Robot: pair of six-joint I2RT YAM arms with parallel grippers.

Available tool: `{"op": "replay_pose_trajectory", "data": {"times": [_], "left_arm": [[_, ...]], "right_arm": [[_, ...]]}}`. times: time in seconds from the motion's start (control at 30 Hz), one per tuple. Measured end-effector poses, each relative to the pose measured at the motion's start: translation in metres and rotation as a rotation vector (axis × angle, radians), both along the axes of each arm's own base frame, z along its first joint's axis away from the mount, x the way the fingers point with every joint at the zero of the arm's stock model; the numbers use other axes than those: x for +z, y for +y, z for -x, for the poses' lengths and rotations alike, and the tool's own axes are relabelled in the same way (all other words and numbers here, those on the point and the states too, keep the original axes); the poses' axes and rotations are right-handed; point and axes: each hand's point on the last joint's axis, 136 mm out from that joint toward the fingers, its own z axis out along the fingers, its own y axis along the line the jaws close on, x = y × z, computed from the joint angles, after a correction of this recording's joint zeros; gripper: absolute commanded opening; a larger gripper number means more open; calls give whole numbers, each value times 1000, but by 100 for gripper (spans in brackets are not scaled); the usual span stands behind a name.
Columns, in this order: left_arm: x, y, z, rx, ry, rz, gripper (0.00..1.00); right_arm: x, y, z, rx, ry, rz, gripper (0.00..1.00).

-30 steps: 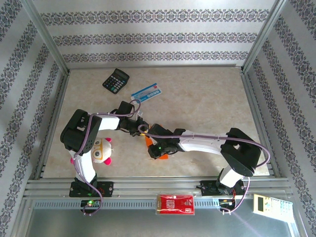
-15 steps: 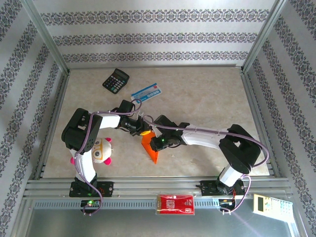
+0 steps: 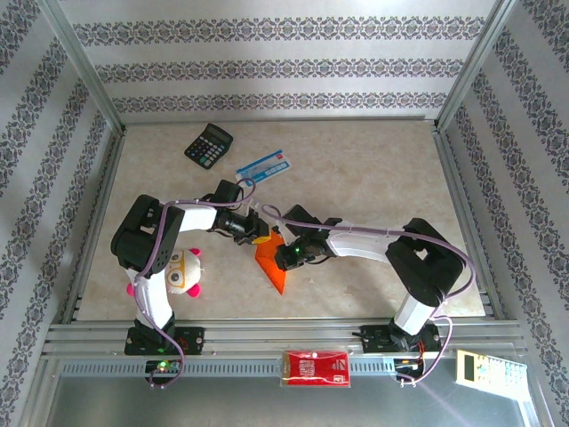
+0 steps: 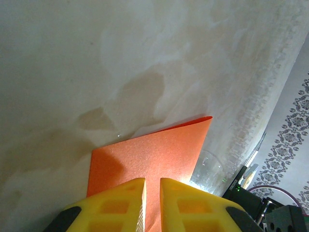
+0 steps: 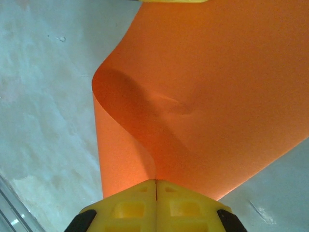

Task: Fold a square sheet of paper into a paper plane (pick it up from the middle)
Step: Turn over the paper at the center of the table.

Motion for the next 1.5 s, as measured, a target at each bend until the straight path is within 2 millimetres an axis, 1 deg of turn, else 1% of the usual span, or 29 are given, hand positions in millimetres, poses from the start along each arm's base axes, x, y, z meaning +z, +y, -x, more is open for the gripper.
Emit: {"op": "replay_pose_trajectory", "data": {"times": [0.5, 1.3, 1.5], "left_arm": [[0, 0, 0, -2, -3, -1, 17], [0, 0, 0, -7, -7, -3, 17], [0, 0, 0, -7, -7, -3, 17]], "right_arm": [[-13, -4, 1, -7, 22, 24, 4], [-15, -4, 1, 7, 17, 27, 4], [-14, -4, -2, 4, 16, 25, 4]]}}
